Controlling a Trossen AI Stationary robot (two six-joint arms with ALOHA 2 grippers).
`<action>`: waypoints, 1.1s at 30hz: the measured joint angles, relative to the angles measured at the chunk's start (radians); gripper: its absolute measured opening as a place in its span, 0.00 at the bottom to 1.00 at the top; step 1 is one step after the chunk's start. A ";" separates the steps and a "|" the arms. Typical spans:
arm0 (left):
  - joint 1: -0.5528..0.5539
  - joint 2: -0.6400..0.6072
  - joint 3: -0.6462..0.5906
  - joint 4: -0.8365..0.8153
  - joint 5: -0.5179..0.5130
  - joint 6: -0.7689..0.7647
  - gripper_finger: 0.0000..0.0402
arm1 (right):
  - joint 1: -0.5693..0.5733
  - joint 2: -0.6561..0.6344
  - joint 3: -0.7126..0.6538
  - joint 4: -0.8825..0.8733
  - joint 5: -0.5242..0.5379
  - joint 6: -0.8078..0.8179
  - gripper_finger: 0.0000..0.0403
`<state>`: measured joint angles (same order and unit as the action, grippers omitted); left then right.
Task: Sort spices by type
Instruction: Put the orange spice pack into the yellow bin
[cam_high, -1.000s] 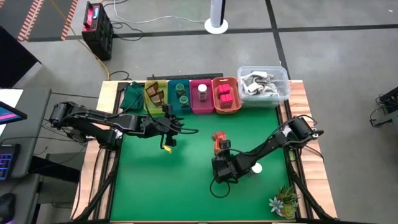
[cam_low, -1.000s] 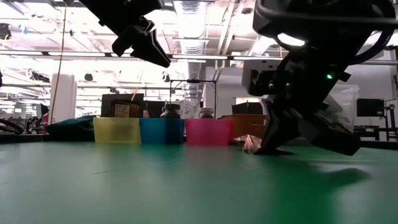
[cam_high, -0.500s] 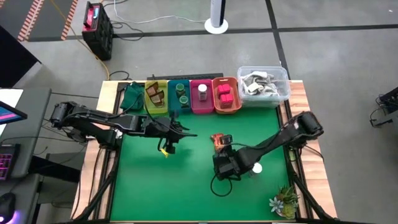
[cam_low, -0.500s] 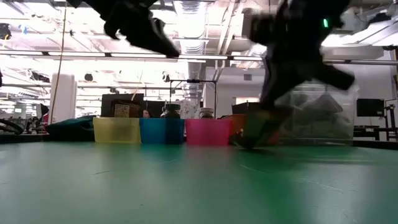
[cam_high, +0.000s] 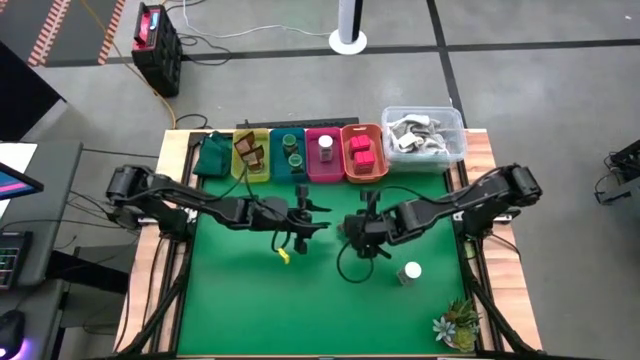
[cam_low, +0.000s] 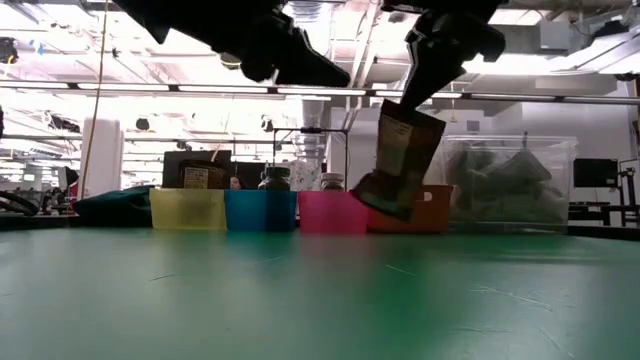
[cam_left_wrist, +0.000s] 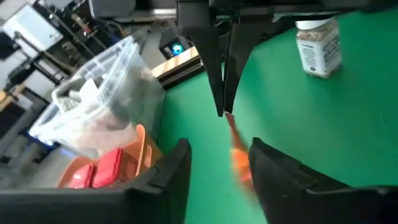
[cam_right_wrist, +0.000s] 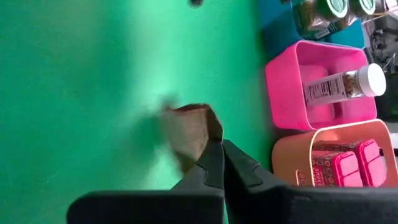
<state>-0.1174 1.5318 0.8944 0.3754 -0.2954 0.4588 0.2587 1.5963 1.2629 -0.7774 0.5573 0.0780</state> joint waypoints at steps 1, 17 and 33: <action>0.003 0.009 0.000 0.008 -0.002 -0.017 0.40 | -0.005 0.000 0.000 -0.001 -0.006 0.000 0.04; 0.039 0.075 0.003 0.099 0.079 -0.143 0.52 | -0.053 0.000 0.000 0.099 -0.024 -0.056 0.04; 0.065 0.075 0.006 0.092 0.048 -0.168 0.47 | -0.058 0.000 0.000 0.264 -0.006 -0.139 0.04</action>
<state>-0.0528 1.6070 0.9005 0.4670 -0.2478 0.2907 0.2008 1.5967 1.2629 -0.5132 0.5518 -0.0612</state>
